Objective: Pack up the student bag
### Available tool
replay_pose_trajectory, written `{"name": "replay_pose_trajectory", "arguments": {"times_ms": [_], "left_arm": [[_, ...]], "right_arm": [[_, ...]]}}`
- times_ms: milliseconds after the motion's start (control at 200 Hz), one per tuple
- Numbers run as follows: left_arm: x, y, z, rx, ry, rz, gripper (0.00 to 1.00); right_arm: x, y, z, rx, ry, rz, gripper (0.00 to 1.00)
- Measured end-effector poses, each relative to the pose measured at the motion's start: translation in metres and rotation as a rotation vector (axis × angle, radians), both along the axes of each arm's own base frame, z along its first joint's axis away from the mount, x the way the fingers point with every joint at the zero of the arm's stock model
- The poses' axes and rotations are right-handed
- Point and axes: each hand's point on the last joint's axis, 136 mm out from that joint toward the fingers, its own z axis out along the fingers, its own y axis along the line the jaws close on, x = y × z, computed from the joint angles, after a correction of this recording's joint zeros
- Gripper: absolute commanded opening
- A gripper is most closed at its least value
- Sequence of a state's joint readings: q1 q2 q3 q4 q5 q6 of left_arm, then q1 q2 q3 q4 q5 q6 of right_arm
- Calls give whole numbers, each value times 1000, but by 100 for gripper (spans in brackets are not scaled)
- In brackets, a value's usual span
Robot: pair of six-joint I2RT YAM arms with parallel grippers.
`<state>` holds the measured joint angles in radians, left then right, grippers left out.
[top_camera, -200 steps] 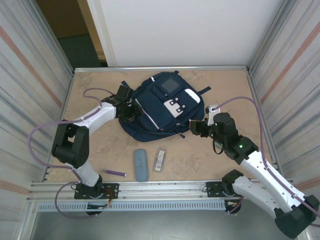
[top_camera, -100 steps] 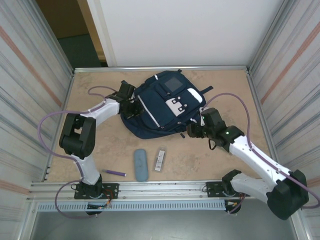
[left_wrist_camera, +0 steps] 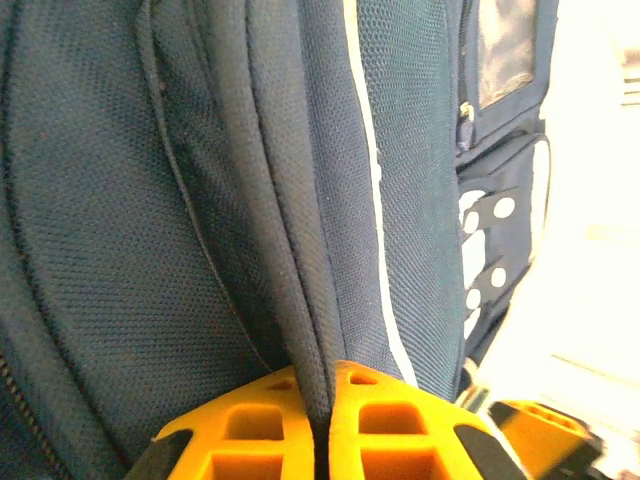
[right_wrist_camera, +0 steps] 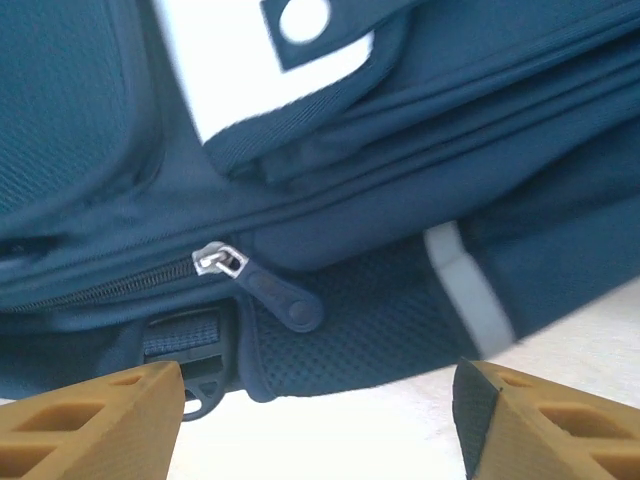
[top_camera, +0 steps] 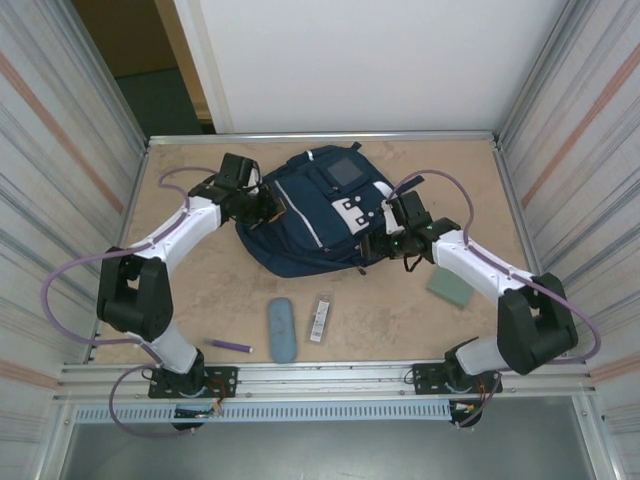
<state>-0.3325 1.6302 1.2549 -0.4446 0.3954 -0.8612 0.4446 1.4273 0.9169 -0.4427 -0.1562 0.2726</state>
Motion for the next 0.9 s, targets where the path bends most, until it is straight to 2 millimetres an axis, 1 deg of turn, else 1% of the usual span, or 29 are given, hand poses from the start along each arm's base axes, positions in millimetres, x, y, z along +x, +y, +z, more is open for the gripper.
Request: {"name": "replay_pose_trajectory", "arguments": {"times_ms": [90,190,266,316,466,521,601,666,797,897], "left_arm": [[-1,-3,4,-42,17,6,0],[-4,-7,6,-79,40,1,0],[-6,-10,7,-96,49,-7,0],[-6,-10,8,-105,54,-9,0],[-6,-9,9,-120,55,-11,0],[-5,-8,9,-125,57,-9,0],[-4,-5,8,-138,59,-8,0],[-4,-3,6,-143,63,-4,0],[-4,-2,5,-151,69,-5,0],[-4,-2,4,-150,69,-5,0]], "right_arm": [[0,7,-10,10,24,39,75],[4,11,-14,27,21,68,75],[9,13,-17,56,24,83,73],[11,13,-21,73,38,89,70],[13,21,-34,121,97,134,50],[10,25,-34,143,109,151,42],[8,29,-32,171,116,172,25],[6,30,-31,187,121,183,15],[0,32,-30,216,140,194,6],[-2,30,-27,215,138,191,2]]}}
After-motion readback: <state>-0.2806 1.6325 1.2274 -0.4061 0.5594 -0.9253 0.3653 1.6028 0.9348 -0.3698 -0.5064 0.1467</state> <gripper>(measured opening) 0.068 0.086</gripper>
